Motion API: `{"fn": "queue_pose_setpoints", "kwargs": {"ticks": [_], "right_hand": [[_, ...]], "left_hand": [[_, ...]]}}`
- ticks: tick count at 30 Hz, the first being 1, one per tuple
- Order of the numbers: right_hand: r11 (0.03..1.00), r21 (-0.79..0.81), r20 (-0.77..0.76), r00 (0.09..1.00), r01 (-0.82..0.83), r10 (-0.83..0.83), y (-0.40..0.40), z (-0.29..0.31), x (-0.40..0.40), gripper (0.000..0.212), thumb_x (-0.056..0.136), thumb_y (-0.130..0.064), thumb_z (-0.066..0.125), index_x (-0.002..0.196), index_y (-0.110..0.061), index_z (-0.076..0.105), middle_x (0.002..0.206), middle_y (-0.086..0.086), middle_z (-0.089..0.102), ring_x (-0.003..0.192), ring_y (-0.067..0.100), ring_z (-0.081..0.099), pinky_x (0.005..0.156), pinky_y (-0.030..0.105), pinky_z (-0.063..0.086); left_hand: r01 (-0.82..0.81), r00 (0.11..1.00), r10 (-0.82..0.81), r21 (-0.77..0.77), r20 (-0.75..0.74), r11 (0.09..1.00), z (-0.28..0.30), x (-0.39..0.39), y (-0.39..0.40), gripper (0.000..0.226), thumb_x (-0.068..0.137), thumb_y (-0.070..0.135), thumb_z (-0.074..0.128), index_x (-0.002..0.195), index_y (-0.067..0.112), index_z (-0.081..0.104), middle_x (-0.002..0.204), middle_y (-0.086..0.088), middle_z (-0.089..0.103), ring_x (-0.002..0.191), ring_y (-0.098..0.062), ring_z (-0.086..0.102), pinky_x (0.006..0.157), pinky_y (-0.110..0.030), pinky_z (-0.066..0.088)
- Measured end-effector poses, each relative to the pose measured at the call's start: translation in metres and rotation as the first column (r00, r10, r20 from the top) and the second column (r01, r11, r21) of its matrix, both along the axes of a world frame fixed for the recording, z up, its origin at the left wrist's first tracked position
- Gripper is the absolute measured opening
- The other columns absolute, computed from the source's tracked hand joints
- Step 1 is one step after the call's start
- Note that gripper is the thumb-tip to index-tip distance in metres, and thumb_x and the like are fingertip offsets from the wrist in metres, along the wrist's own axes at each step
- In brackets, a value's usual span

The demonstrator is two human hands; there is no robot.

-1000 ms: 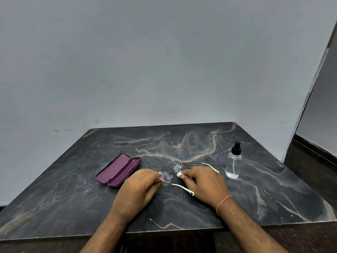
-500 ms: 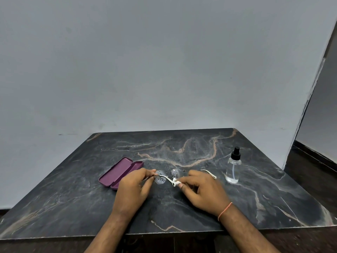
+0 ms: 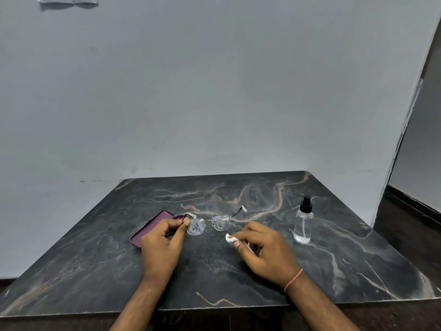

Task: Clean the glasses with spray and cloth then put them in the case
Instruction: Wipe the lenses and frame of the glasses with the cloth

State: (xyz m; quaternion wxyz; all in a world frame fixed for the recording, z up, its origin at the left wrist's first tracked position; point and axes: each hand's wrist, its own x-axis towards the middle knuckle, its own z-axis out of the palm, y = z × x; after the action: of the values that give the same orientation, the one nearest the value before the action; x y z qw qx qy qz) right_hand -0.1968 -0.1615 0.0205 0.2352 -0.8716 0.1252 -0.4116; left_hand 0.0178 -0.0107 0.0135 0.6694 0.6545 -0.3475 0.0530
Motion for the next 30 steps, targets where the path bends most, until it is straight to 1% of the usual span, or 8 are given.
{"fn": "queue_pose_setpoints", "kwargs": {"ticks": [7,10,12,15,19,22,25,30], "right_hand": [[0.957,0.278,0.121,0.991,-0.08,0.048,-0.01,0.002,-0.005,0.013,0.091,-0.036,0.074,0.096,-0.03,0.085,0.09,-0.006,0.064,0.073,0.016,0.062,0.065,0.023,0.047],[0.926,0.366,0.147,0.988,-0.097,0.045,-0.014,0.002,-0.003,0.011,0.09,-0.03,0.075,0.096,-0.03,0.085,0.1,-0.008,0.066,0.086,0.015,0.066,0.072,0.021,0.048],[0.905,0.405,0.183,0.981,-0.134,0.064,-0.013,0.002,-0.003,0.015,0.091,-0.026,0.075,0.099,-0.032,0.086,0.113,-0.01,0.068,0.099,0.011,0.069,0.075,0.02,0.048],[0.848,0.471,0.231,0.961,-0.244,0.148,-0.01,0.007,-0.004,0.022,0.094,-0.022,0.072,0.108,-0.031,0.086,0.134,-0.011,0.069,0.126,0.012,0.066,0.09,0.028,0.056],[0.754,0.551,0.34,0.921,-0.357,0.188,-0.011,0.008,-0.006,0.025,0.1,-0.012,0.068,0.117,-0.02,0.084,0.146,-0.007,0.067,0.137,0.009,0.061,0.103,0.023,0.054],[0.714,0.588,0.413,0.9,-0.38,0.139,-0.014,0.007,-0.003,0.024,0.102,-0.009,0.069,0.117,-0.019,0.084,0.145,-0.006,0.068,0.139,0.01,0.06,0.113,0.029,0.051],[0.648,0.658,0.458,0.887,-0.383,0.059,-0.016,0.009,-0.003,0.025,0.104,-0.01,0.067,0.121,-0.018,0.082,0.141,-0.009,0.071,0.138,0.008,0.061,0.116,0.035,0.05],[0.598,0.71,0.48,0.877,-0.371,-0.026,-0.016,0.01,-0.004,0.024,0.103,-0.014,0.068,0.124,-0.013,0.079,0.131,-0.007,0.077,0.129,0.009,0.068,0.116,0.042,0.051]], "left_hand": [[0.005,0.957,-0.017,-0.044,-0.291,0.999,0.001,-0.014,-0.019,0.005,0.092,0.02,0.087,0.09,0.017,0.083,0.085,0.003,0.085,0.081,-0.006,0.077,0.077,-0.022,0.059],[0.043,0.833,-0.159,-0.225,-0.529,0.973,0.007,-0.036,-0.037,0.003,0.094,0.006,0.082,0.092,0.004,0.08,0.085,-0.011,0.084,0.072,-0.005,0.076,0.069,-0.015,0.061],[0.07,0.718,-0.273,-0.324,-0.641,0.944,0.011,-0.052,-0.047,0.001,0.096,0.002,0.078,0.096,0.002,0.079,0.085,-0.01,0.083,0.072,-0.004,0.078,0.069,-0.013,0.063],[0.112,0.576,-0.379,-0.389,-0.724,0.914,0.013,-0.069,-0.058,0.005,0.1,0.001,0.073,0.1,0.0,0.078,0.086,-0.008,0.083,0.079,-0.009,0.08,0.078,-0.018,0.066],[0.161,0.465,-0.455,-0.433,-0.76,0.887,0.013,-0.086,-0.071,0.008,0.1,-0.002,0.07,0.103,-0.002,0.077,0.098,-0.014,0.084,0.087,-0.015,0.082,0.09,-0.027,0.066],[0.21,0.449,-0.459,-0.409,-0.766,0.888,0.015,-0.093,-0.077,0.009,0.1,-0.001,0.07,0.104,-0.002,0.077,0.097,-0.013,0.085,0.088,-0.014,0.083,0.098,-0.032,0.061],[0.243,0.465,-0.433,-0.358,-0.772,0.901,0.016,-0.095,-0.078,0.009,0.1,0.002,0.071,0.106,-0.001,0.077,0.097,-0.011,0.086,0.084,-0.012,0.084,0.095,-0.03,0.057],[0.293,0.505,-0.399,-0.283,-0.765,0.913,0.013,-0.094,-0.08,0.013,0.099,0.004,0.074,0.109,-0.003,0.078,0.108,-0.017,0.085,0.1,-0.021,0.082,0.098,-0.033,0.058]]}}
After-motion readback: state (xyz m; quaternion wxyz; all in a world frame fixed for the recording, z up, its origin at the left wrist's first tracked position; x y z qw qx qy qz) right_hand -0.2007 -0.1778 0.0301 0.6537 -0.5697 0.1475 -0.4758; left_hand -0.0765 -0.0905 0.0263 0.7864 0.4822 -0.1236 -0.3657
